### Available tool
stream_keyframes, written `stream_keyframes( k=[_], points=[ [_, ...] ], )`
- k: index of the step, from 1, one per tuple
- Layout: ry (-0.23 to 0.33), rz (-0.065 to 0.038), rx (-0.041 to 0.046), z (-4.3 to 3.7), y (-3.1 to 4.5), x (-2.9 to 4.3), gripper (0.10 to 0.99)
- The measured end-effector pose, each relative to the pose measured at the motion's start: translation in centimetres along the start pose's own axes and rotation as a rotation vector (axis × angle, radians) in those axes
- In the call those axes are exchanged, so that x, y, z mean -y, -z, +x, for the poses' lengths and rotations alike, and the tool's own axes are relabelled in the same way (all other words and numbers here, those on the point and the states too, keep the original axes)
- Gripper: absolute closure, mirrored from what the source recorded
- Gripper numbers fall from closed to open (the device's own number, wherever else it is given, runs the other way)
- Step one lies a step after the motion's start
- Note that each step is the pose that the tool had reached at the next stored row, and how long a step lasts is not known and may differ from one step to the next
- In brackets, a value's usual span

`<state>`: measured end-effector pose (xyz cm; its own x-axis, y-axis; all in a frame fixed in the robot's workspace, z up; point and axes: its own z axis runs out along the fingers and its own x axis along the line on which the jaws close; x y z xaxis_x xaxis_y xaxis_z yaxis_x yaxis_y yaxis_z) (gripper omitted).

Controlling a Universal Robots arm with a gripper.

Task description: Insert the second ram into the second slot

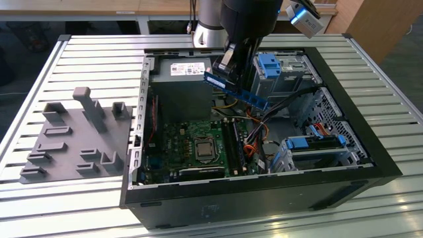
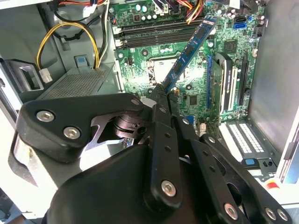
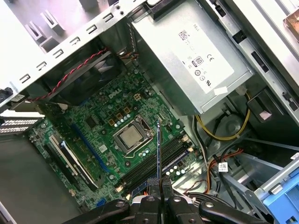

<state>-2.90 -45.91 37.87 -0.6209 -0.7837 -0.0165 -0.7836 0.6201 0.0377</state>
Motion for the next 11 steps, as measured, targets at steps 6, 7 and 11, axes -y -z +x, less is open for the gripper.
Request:
stream_keyframes(
  k=[6,7,11],
  points=[
    [-0.008,0.000,0.0003,0.00,0.00,0.00,0.953],
    [-0.009,0.000,0.0004,0.00,0.00,0.00,0.953],
    [-0.018,0.000,0.0007,0.00,0.00,0.00,0.953]
  ],
)
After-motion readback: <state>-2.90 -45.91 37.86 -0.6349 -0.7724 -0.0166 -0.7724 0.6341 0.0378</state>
